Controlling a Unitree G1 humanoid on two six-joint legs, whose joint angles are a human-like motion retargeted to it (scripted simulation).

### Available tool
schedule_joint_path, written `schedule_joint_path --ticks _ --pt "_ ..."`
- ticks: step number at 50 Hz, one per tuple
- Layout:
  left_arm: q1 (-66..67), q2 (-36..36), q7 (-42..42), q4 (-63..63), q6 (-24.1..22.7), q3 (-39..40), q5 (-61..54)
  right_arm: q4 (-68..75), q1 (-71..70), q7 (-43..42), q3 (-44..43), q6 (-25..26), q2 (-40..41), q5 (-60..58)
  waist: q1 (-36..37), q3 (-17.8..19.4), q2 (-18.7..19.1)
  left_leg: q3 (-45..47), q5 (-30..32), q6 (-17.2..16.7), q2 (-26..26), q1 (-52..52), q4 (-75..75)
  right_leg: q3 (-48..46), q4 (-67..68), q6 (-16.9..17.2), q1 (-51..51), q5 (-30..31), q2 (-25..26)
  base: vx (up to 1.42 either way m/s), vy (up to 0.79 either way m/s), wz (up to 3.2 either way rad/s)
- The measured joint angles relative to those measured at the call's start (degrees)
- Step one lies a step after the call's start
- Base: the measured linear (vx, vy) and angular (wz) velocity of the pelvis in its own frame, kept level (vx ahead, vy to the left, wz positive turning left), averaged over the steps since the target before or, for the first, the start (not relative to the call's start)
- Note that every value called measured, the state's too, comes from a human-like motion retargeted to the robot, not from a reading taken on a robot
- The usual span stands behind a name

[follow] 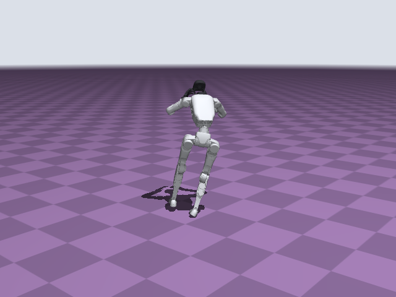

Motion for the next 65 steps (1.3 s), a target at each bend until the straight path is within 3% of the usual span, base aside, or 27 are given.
schedule_joint_path --ticks 3,5,8,11,12,14,15,17,20,22,25,27,28,30,32,33,35,38,41,45,49,52,55,58,60,61,65 --pt "2.86 1.07 -1.21 -0.79 0.15 2.29 -1.42 -1.94 4.74 -0.88 -3.11 -2.23 0.99 1.85 2.23 0.00 2.76 -3.30 -1.08 -3.33 0.06 7.36 -17.23 3.27 1.04 -0.82 8.11 -2.01 4.03 0.76 0.19 -1.76" --pt "3.30 0.64 -1.27 -0.85 0.06 3.27 -1.73 -2.82 6.26 -0.75 -4.47 -3.58 -0.22 3.51 2.45 0.00 4.80 -9.79 0.25 -4.21 -3.00 10.61 -21.94 3.88 5.87 -1.94 10.14 -3.14 4.48 0.72 0.32 -1.11" --pt "1.81 -0.42 -0.94 -0.79 0.62 3.57 -1.50 -2.91 5.31 -0.12 -4.82 -3.71 -1.70 3.60 2.06 0.00 6.96 -15.76 4.04 -3.58 -4.93 10.90 -17.53 0.78 23.39 -2.52 3.56 1.99 3.80 0.63 0.21 -0.90" --pt "-0.21 -1.73 -1.38 -0.85 0.61 3.58 -1.88 -2.06 2.72 1.41 -4.07 -2.27 -2.68 1.45 1.60 0.00 6.70 -12.16 -2.41 -0.85 -5.94 5.85 -2.74 -3.24 43.70 -0.24 -8.70 12.77 -2.82 0.59 0.14 -0.89" --pt "-0.49 -2.05 -1.64 -0.85 0.51 3.63 -2.02 -1.82 2.20 1.73 -3.97 -1.81 -2.67 0.67 1.48 0.00 6.91 -10.70 -4.91 -0.95 -5.69 4.96 1.40 -4.79 47.84 -0.98 -11.63 13.55 -5.42 0.63 0.17 -1.10" --pt "-0.58 -2.09 -2.09 -0.91 0.65 4.65 -3.13 -1.79 1.77 1.38 -4.52 -1.75 -2.45 0.19 0.57 0.00 8.05 -8.32 -8.38 -1.34 -4.83 4.83 6.32 -7.39 51.14 -4.92 -16.35 9.50 -9.83 0.61 0.20 -0.98" --pt "-0.55 -2.22 -2.20 -0.96 0.64 4.76 -3.09 -1.69 1.67 1.13 -4.71 -1.69 -2.18 -0.23 -0.25 0.00 8.73 -7.40 -9.40 -1.16 -4.40 5.31 7.36 -8.46 50.72 -6.77 -18.36 7.00 -11.47 0.56 0.20 -0.71" --pt "-0.37 -2.57 -2.26 -1.09 0.19 4.39 -1.99 -1.43 1.76 0.56 -4.62 -1.72 -1.52 -1.12 -2.71 0.00 9.89 -5.94 -10.90 0.62 -4.15 7.17 7.38 -9.49 43.52 -7.01 -20.95 5.15 -13.02 0.55 0.19 -0.57" --pt "-2.86 -3.85 -1.50 -1.13 -0.34 1.84 1.23 -0.26 -1.50 1.58 -1.82 0.67 -2.23 -4.29 -6.20 0.00 10.77 -3.26 -11.16 2.22 -4.81 8.81 3.39 -10.82 22.22 -3.47 -23.82 7.02 -14.04 0.59 0.16 -0.43" --pt "-3.11 -3.58 -1.01 -0.74 -0.64 1.64 1.67 0.68 -1.71 0.98 -1.72 2.12 -3.24 -6.86 -9.44 0.00 10.68 -1.71 -12.39 1.67 -6.08 12.76 1.50 -12.96 4.70 -0.42 -20.43 7.65 -14.69 0.68 0.02 -0.24" --pt "-4.04 -4.88 0.35 -0.05 -1.97 -0.66 4.12 0.45 -2.02 2.01 0.01 1.47 -3.92 -3.79 -11.74 0.00 10.42 1.39 -15.17 -1.13 -5.85 17.49 -0.14 -18.65 -16.10 0.49 -16.06 7.52 -13.66 0.67 -0.20 -0.61" --pt "-5.29 -3.10 -0.15 0.23 -3.09 -1.35 2.64 1.40 -3.28 2.64 0.54 2.21 -4.40 -5.19 -12.66 0.00 9.02 5.19 -16.87 -0.19 -6.06 18.83 2.01 -22.83 -18.99 0.49 -14.35 9.08 -14.72 0.70 -0.07 -1.02" --pt "-5.13 -2.70 -0.22 0.55 -2.81 -1.10 2.83 3.20 -4.13 2.44 0.22 5.42 -6.28 -12.14 -13.14 0.00 8.78 6.98 -16.87 1.07 -6.23 19.90 3.65 -24.68 -19.11 0.49 -12.52 10.32 -15.58 0.79 0.05 -1.04" --pt "-4.53 -2.61 0.20 0.53 -2.64 -0.66 2.71 1.03 -3.29 1.56 0.93 1.03 -3.41 -2.66 -14.49 0.00 8.47 10.09 -14.81 3.32 -5.80 18.63 12.60 -25.20 -17.55 0.49 -10.37 11.73 -16.95 0.83 0.07 -1.12" --pt "-3.40 -3.23 0.95 -0.25 -0.03 0.23 5.45 4.90 -5.30 1.88 0.11 9.19 -8.86 -20.24 -13.37 0.00 8.73 12.30 -7.15 3.74 -3.40 13.84 25.53 -21.81 -12.77 -1.11 -10.64 10.54 -16.46 0.81 0.03 -1.68" --pt "-3.21 -3.25 1.38 -0.55 0.40 0.30 5.57 5.48 -5.91 2.46 0.35 10.78 -9.58 -22.77 -12.75 0.00 8.62 12.44 -3.33 2.67 -2.48 10.66 31.48 -19.73 -10.10 -1.89 -11.32 9.55 -15.74 0.77 0.00 -2.03" --pt "-2.40 -2.91 2.60 -1.04 -0.17 0.48 4.49 0.60 -2.94 0.92 -0.06 0.98 -3.90 -2.02 -11.63 0.00 7.79 10.66 -1.73 -0.86 -2.64 4.76 40.50 -15.33 -5.04 -2.59 -12.03 7.08 -13.75 0.76 0.00 -2.17" --pt "-2.17 -4.13 3.49 -0.46 -1.18 -0.32 6.09 1.69 -2.99 1.20 0.73 0.60 -4.06 -1.94 -10.27 0.00 6.30 7.87 -5.18 -1.84 -4.37 -2.69 43.47 -10.19 -1.26 -1.60 -10.88 4.36 -11.85 0.72 0.05 -1.84" --pt "-1.99 -4.92 3.54 0.05 -1.70 -0.43 6.13 2.10 -2.52 0.38 1.09 -0.18 -3.65 -1.27 -8.48 0.00 5.58 7.02 -5.64 0.04 -1.43 -6.31 36.01 -6.30 0.29 -1.36 -7.98 2.19 -9.34 0.71 0.09 -1.66" --pt "-1.08 -3.91 2.50 -0.26 -1.18 0.21 3.36 1.15 -0.17 -0.91 -0.49 -0.18 -3.29 -2.36 -4.69 0.00 6.88 5.98 -3.66 -0.04 5.73 -3.17 11.77 -2.13 0.17 -2.35 -1.52 -0.17 -4.09 0.77 0.17 -1.76" --pt "-2.04 -1.12 0.55 -0.21 -1.63 -0.44 -0.29 1.11 0.42 -1.45 -1.23 0.55 -2.25 -4.87 -2.05 0.00 8.75 -0.07 -0.65 -3.65 9.64 4.07 -16.06 1.54 4.67 -2.89 2.28 -4.75 -0.58 0.75 0.37 -1.69" --pt "-3.72 -0.85 0.02 0.34 -2.12 -1.60 -1.67 0.39 0.53 -1.38 -1.14 -0.92 -2.30 -2.24 -3.13 0.00 9.64 -2.60 4.49 -4.21 7.51 7.55 -21.22 2.21 18.83 -6.24 -1.02 -7.60 -4.05 0.67 0.57 -0.79" --pt "-6.81 -2.27 0.65 -0.45 -0.69 -2.59 -0.01 -0.05 -1.37 0.18 -1.44 0.61 -4.57 -4.63 -4.39 0.00 9.75 0.30 9.01 -2.29 6.87 5.62 -16.80 -0.28 42.18 -11.72 -14.70 1.54 -9.84 0.56 0.35 -0.29" --pt "-9.20 -4.13 0.34 0.23 -0.57 -3.11 0.65 -0.28 -2.43 2.54 -1.81 2.79 -6.27 -7.60 -9.24 0.00 10.34 1.64 2.47 -1.18 1.89 2.49 -7.33 1.57 53.17 -9.17 -25.19 6.79 -14.43 0.57 0.37 0.58" --pt "-9.70 -5.71 -0.21 0.86 -0.40 -3.18 2.18 1.07 -3.31 3.04 -2.93 5.65 -8.59 -13.59 -11.54 0.00 12.04 2.58 -0.39 -1.63 0.13 1.77 -3.16 3.15 51.94 -7.41 -29.36 4.84 -13.52 0.56 0.32 0.21" --pt "-9.82 -6.52 -0.36 1.07 -0.47 -3.07 2.48 0.34 -3.35 2.77 -2.68 4.75 -7.69 -11.72 -12.15 0.00 12.81 3.81 -1.55 -1.50 -0.34 1.98 -2.11 2.33 48.47 -7.68 -30.51 3.96 -14.13 0.57 0.31 -0.32" --pt "-8.96 -7.71 -0.52 1.68 -1.15 -2.79 3.84 0.61 -3.43 1.17 -2.96 3.54 -5.16 -9.26 -13.78 0.00 14.00 10.61 -5.78 -2.10 -1.45 7.78 -3.00 -8.29 24.98 -7.75 -27.93 1.89 -17.46 0.65 0.21 -0.94"
